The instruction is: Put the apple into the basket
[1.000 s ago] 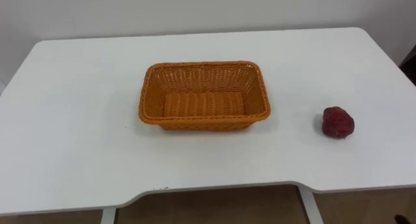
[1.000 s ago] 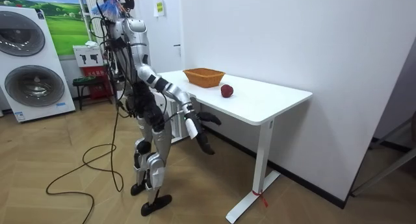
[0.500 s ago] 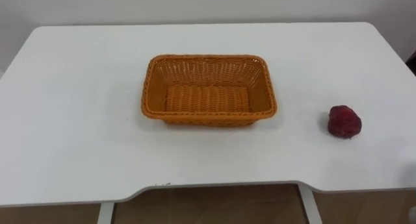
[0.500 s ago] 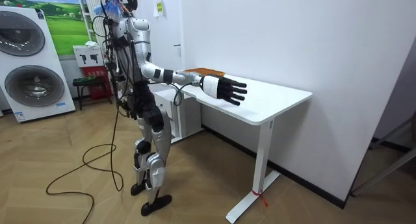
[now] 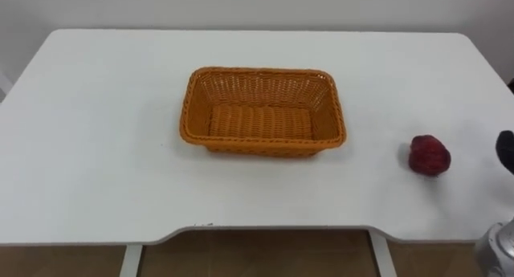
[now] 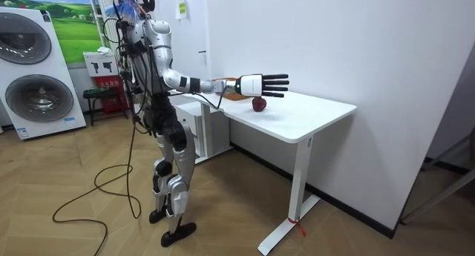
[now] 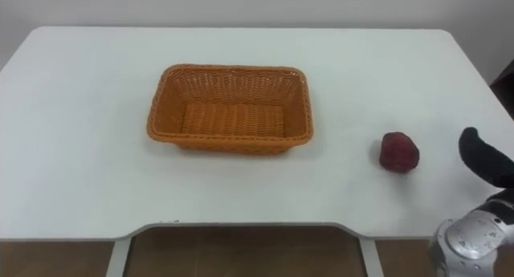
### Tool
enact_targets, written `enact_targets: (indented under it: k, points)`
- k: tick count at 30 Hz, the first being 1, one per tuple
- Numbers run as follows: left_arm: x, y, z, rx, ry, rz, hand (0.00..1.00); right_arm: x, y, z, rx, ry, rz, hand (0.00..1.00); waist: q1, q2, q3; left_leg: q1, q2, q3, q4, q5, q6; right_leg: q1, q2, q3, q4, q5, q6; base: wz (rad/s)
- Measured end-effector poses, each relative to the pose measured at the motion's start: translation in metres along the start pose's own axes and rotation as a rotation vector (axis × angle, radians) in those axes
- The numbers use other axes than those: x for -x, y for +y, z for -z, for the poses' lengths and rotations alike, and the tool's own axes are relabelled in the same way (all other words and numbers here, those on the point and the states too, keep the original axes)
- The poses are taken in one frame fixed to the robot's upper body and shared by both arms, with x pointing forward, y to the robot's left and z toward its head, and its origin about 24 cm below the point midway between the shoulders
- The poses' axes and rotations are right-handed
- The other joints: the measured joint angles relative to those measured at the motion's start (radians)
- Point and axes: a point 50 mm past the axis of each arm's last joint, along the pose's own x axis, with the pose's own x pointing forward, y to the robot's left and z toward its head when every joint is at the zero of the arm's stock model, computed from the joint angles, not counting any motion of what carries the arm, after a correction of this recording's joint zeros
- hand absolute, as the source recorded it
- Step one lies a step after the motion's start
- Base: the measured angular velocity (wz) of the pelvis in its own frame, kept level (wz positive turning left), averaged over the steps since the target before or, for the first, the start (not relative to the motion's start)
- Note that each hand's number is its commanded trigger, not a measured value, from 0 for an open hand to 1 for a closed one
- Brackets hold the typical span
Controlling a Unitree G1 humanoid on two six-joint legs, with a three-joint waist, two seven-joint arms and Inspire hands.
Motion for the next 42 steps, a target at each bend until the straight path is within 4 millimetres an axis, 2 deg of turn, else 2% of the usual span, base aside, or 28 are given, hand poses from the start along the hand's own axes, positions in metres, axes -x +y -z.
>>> enact_targets:
  k: [1,3,9,14,25,28,32,38,42]
  points:
    - [0.000,-0.001,0.000,-0.004,-0.001,0.003,0.00,0.001,0.002,0.000,0.002,0.001,-0.021,0.00,0.000,0.003,-0.0014,0.000,0.000,0.000,0.000,0.000,0.000,0.002,0.000,0.000,0.000,0.000,0.000,0.00]
    - [0.000,-0.002,-0.001,-0.014,-0.008,0.011,0.00,0.003,0.008,0.002,0.008,0.005,-0.087,0.00,-0.001,0.000,0.0041,0.001,0.000,-0.001,0.001,0.000,0.000,0.007,-0.001,-0.003,-0.001,0.000,0.000,0.02]
    - [0.000,-0.003,-0.003,-0.015,-0.018,0.028,0.00,0.007,0.016,0.002,0.045,-0.020,-0.194,0.00,-0.003,0.008,0.0061,0.000,0.000,-0.002,0.002,0.000,0.000,0.008,-0.002,-0.007,-0.002,0.001,0.000,0.00]
    - [0.000,-0.002,-0.004,-0.018,-0.023,0.032,0.00,0.010,0.021,0.002,0.047,-0.018,-0.256,0.00,-0.002,0.017,0.0049,-0.001,0.000,-0.003,0.001,0.000,0.000,0.008,-0.003,-0.014,-0.002,0.001,0.000,0.00]
    - [0.000,-0.001,-0.002,-0.021,-0.017,0.039,0.00,0.016,0.030,0.004,0.087,-0.030,-0.374,0.00,-0.003,0.016,-0.0001,0.003,-0.001,-0.004,0.003,0.000,0.000,0.013,-0.004,-0.018,-0.003,0.001,0.000,0.00]
    - [0.000,0.003,-0.001,-0.028,-0.014,0.035,0.00,0.019,0.028,0.023,0.158,0.030,-0.404,0.00,-0.002,0.006,-0.0053,0.012,0.000,-0.009,0.005,0.000,0.000,0.020,-0.007,-0.037,-0.005,0.001,0.000,0.07]
    - [0.000,0.005,0.001,-0.030,-0.010,0.034,0.00,0.024,0.027,0.040,0.216,0.098,-0.438,0.00,-0.001,0.004,-0.0046,0.015,-0.001,-0.012,0.006,0.000,0.000,0.031,-0.009,-0.044,-0.006,0.001,0.001,0.02]
    - [0.000,0.005,0.001,-0.031,-0.008,0.054,0.00,0.026,0.029,0.043,0.222,0.109,-0.474,0.00,0.000,0.001,-0.0044,0.015,-0.001,-0.014,0.016,0.000,0.000,0.039,-0.009,-0.046,-0.004,0.001,0.000,0.00]
    - [-0.001,0.005,0.000,-0.029,-0.011,0.058,0.00,0.028,0.025,0.058,0.262,0.169,-0.481,0.00,0.016,-0.004,-0.0067,0.016,-0.002,-0.014,0.018,0.000,0.000,0.039,-0.008,-0.041,-0.004,0.001,0.000,0.00]
